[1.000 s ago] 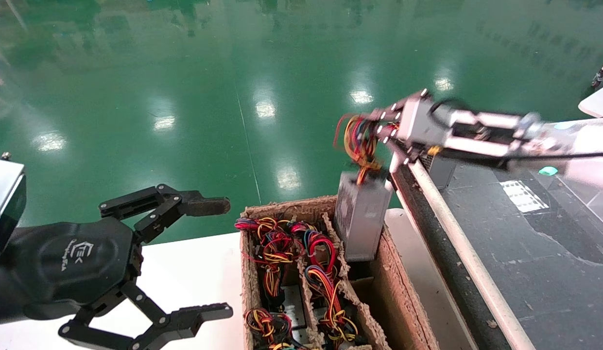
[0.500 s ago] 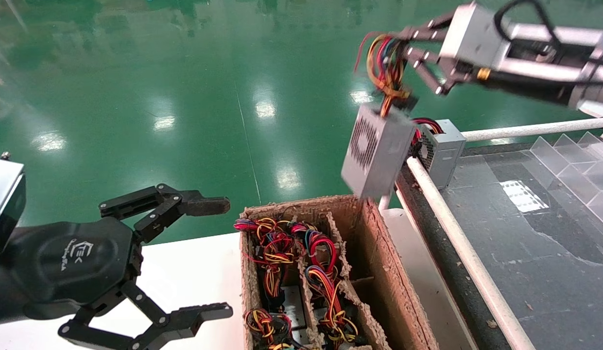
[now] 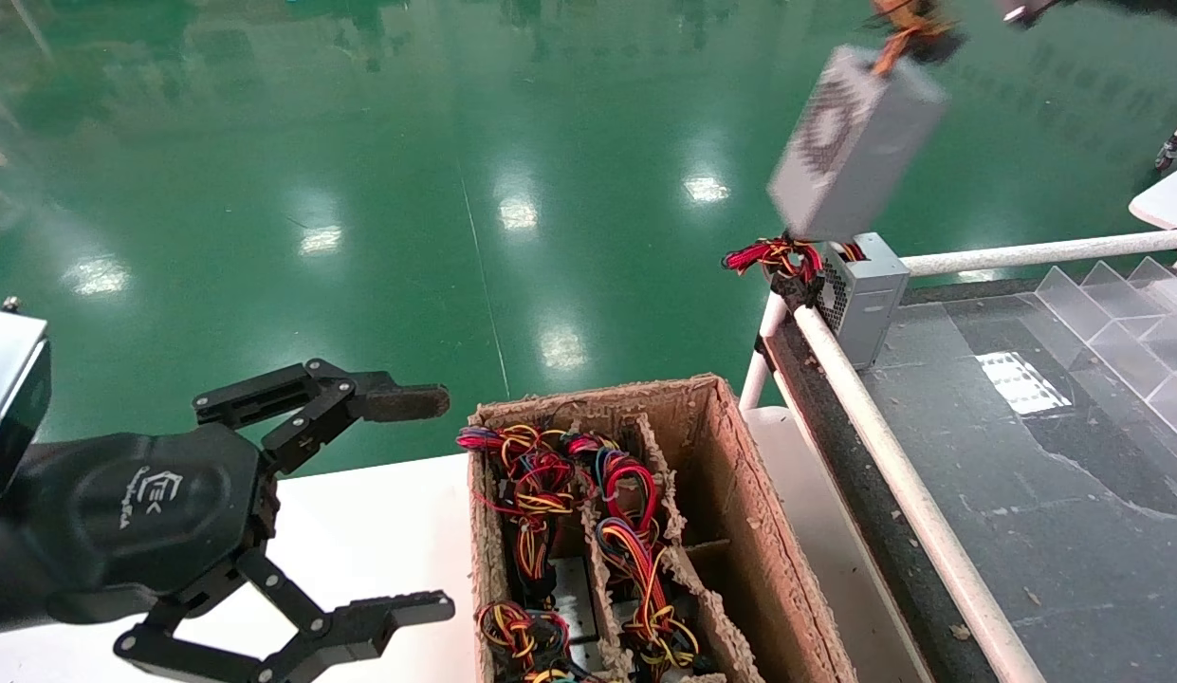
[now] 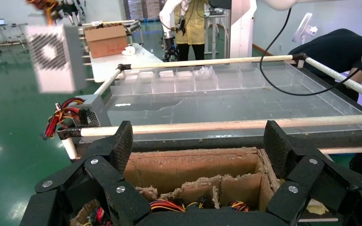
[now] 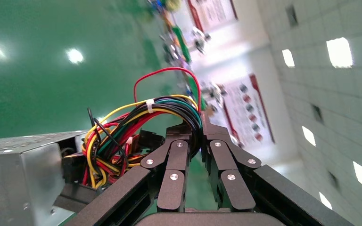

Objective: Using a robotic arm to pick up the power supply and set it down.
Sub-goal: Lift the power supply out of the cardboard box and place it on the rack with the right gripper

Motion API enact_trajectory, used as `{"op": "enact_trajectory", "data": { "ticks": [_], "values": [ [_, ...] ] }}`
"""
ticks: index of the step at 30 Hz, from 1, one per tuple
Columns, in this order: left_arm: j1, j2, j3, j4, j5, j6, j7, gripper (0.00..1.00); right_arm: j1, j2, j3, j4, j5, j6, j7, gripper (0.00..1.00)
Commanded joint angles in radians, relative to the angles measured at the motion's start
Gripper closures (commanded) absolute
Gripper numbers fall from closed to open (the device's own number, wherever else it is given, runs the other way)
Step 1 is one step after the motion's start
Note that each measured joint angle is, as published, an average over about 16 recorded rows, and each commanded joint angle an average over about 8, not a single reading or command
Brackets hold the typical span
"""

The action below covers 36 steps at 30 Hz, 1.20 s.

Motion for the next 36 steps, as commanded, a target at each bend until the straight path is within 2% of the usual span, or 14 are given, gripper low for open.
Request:
{"op": "enact_trajectory", "data": {
  "ticks": [1, 11, 18, 29, 36],
  "values": [
    [0.0, 0.0, 0.0, 0.0, 0.0, 0.0, 0.0, 0.0, 0.025, 0.007, 0.006, -0.038, -0.006, 0.01, -0.026, 1.0],
    [0.0, 0.0, 0.0, 0.0, 0.0, 0.0, 0.0, 0.0, 0.09, 0.079, 0.006, -0.227, -0.044, 0.004, -0.168, 1.0],
    [0.0, 0.0, 0.001, 0.0, 0.0, 0.0, 0.0, 0.0, 0.099, 0.094, -0.002, -0.352, -0.065, 0.01, -0.241, 1.0],
    [0.0, 0.0, 0.001, 0.0, -0.001, 0.0, 0.0, 0.0, 0.073, 0.052, -0.004, -0.493, -0.062, 0.001, -0.347, 1.0],
    [0.0, 0.0, 0.001, 0.0, -0.001, -0.001, 0.001, 0.0, 0.052, -0.003, 0.0, -0.552, -0.054, 0.031, -0.405, 1.0]
  ]
}}
